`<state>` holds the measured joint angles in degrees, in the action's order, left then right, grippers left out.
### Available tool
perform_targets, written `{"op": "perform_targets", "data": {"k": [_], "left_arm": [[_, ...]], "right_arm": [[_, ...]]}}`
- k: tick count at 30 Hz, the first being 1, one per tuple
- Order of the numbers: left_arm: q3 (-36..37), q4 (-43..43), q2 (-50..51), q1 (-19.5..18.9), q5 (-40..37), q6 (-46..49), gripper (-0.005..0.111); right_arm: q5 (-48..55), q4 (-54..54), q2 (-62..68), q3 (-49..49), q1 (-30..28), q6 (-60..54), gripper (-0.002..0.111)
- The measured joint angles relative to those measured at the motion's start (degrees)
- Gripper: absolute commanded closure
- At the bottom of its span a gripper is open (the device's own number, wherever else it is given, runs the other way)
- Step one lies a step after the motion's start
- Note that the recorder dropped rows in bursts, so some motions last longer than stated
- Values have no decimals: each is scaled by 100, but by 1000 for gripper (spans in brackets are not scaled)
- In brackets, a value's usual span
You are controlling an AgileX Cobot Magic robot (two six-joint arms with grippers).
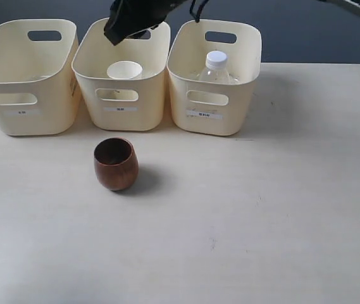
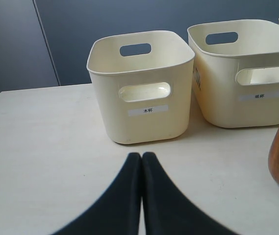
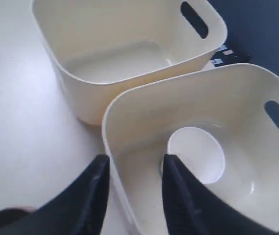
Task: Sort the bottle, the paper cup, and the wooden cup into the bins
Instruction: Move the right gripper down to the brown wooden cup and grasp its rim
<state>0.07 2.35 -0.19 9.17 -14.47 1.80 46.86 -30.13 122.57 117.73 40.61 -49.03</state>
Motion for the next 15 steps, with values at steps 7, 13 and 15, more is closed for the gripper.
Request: {"op": "perform_targets", "data": {"k": [7, 13, 15], "left_arm": [[0, 0, 0, 0, 0, 0, 107], [0, 0, 0, 0, 0, 0, 107], [0, 0, 0, 0, 0, 0, 107]], "right_arm": [[2182, 144, -191, 10, 685, 0, 65], [2276, 246, 127, 10, 1090, 0, 47], [2276, 320, 252, 10, 1141, 0, 47]]}}
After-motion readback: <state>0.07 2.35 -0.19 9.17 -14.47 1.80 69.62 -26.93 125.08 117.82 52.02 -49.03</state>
